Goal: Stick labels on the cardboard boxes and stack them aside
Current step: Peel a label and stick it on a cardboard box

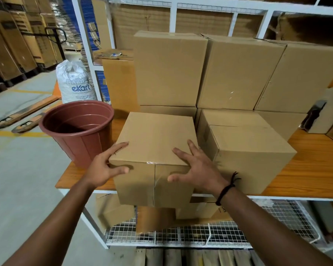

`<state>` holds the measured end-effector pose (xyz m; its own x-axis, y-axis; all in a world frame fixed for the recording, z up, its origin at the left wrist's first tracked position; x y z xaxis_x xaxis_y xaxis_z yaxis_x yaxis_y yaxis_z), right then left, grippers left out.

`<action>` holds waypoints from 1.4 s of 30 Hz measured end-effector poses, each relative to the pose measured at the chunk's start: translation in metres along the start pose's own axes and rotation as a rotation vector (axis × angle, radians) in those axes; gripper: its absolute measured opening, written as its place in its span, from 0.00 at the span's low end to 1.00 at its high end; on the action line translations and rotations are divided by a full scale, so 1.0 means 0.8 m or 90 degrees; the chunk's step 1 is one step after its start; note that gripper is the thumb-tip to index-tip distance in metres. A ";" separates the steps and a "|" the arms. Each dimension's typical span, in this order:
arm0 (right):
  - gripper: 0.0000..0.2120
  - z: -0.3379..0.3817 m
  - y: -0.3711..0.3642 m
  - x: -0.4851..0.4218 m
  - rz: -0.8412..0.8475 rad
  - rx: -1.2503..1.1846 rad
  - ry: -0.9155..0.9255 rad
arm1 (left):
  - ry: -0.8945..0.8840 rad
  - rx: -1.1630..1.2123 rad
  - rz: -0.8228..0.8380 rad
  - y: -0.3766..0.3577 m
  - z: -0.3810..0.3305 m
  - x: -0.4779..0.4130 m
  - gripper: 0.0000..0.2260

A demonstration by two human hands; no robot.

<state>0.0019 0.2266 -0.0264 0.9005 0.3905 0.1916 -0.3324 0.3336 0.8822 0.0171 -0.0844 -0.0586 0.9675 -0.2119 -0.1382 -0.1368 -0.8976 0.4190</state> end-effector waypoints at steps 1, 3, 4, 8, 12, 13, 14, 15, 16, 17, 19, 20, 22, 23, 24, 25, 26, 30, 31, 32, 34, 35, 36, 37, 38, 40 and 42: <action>0.45 -0.001 -0.006 -0.003 -0.023 0.007 -0.004 | 0.002 -0.025 -0.017 -0.008 0.001 0.001 0.38; 0.42 -0.002 -0.010 -0.009 -0.088 0.001 -0.002 | -0.001 -0.054 -0.055 -0.019 -0.009 -0.001 0.38; 0.41 -0.004 -0.012 -0.011 -0.114 -0.010 0.003 | -0.004 -0.064 -0.067 -0.021 -0.016 -0.003 0.37; 0.38 -0.020 -0.019 -0.010 -0.172 -0.090 0.039 | -0.032 -0.147 -0.082 -0.004 -0.047 -0.009 0.36; 0.39 -0.021 -0.031 -0.001 -0.197 -0.148 0.041 | -0.023 -0.256 -0.052 0.010 -0.075 -0.014 0.39; 0.39 -0.020 -0.027 0.000 -0.195 -0.111 0.032 | -0.022 -0.272 -0.045 0.010 -0.082 -0.016 0.40; 0.38 -0.018 -0.022 0.000 -0.192 -0.042 0.020 | -0.019 -0.283 -0.040 0.009 -0.086 -0.018 0.40; 0.38 -0.015 -0.015 0.001 -0.192 0.042 0.015 | -0.018 -0.291 -0.037 0.007 -0.090 -0.021 0.40; 0.38 -0.010 -0.007 0.001 -0.197 0.114 0.023 | -0.014 -0.296 -0.040 0.005 -0.092 -0.022 0.40; 0.38 -0.001 0.000 0.002 -0.195 0.159 0.049 | -0.012 -0.296 -0.043 0.003 -0.095 -0.023 0.40; 0.43 0.026 0.011 -0.003 -0.162 0.148 0.133 | -0.022 -0.300 -0.044 -0.006 -0.104 -0.025 0.41; 0.46 0.042 0.014 -0.008 -0.145 0.121 0.171 | -0.031 -0.314 -0.042 -0.013 -0.112 -0.027 0.41; 0.51 0.071 0.017 -0.022 -0.147 0.102 0.210 | -0.039 -0.360 -0.038 -0.027 -0.124 -0.032 0.41; 0.52 0.082 0.017 -0.028 -0.153 0.099 0.210 | -0.037 -0.387 -0.036 -0.033 -0.127 -0.034 0.41; 0.51 0.088 0.017 -0.032 -0.161 0.102 0.207 | -0.037 -0.400 -0.035 -0.037 -0.126 -0.034 0.42; 0.49 0.090 0.015 -0.035 -0.171 0.115 0.210 | -0.044 -0.377 -0.032 -0.039 -0.123 -0.032 0.43; 0.48 0.089 0.012 -0.036 -0.181 0.133 0.218 | -0.064 -0.302 -0.025 -0.038 -0.114 -0.029 0.44; 0.46 0.090 0.007 -0.036 -0.187 0.136 0.228 | -0.066 -0.031 -0.064 -0.023 -0.037 -0.002 0.49; 0.45 0.092 0.007 -0.035 -0.187 0.135 0.231 | -0.021 -0.053 -0.066 -0.022 -0.008 0.005 0.50; 0.44 0.094 0.006 -0.034 -0.189 0.136 0.235 | 0.033 -0.067 -0.061 -0.024 0.019 0.012 0.51; 0.41 0.098 0.003 -0.032 -0.196 0.148 0.247 | 0.136 0.002 -0.052 -0.032 0.064 0.027 0.52; 0.40 0.100 0.001 -0.030 -0.198 0.155 0.259 | 0.157 0.069 -0.045 -0.038 0.076 0.033 0.51; 0.39 0.104 -0.002 -0.030 -0.196 0.161 0.274 | 0.163 0.134 -0.033 -0.044 0.086 0.035 0.51; 0.38 0.108 -0.005 -0.029 -0.188 0.167 0.291 | 0.173 0.175 -0.027 -0.049 0.087 0.037 0.51; 0.38 0.112 -0.008 -0.030 -0.178 0.172 0.304 | 0.174 0.195 -0.030 -0.052 0.089 0.036 0.52; 0.36 0.113 -0.009 -0.035 -0.174 0.174 0.316 | 0.170 0.203 -0.061 -0.055 0.082 0.034 0.51; 0.36 0.105 -0.006 -0.038 -0.198 0.154 0.321 | 0.160 0.214 -0.103 -0.051 0.073 0.030 0.47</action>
<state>-0.0005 0.1408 0.0000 0.6825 0.6817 -0.2634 0.0493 0.3167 0.9473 0.0331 -0.0756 -0.1315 0.9981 0.0046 0.0617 -0.0009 -0.9961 0.0887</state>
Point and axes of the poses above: each hand's wrist, its own x-axis away from the middle knuckle, its own y-axis out of the back of the hand, z = x × y, the point moved 2 cm from there along -x, towards the middle knuckle, and after that the axes turned 9 degrees about z, right-handed, at the moved point
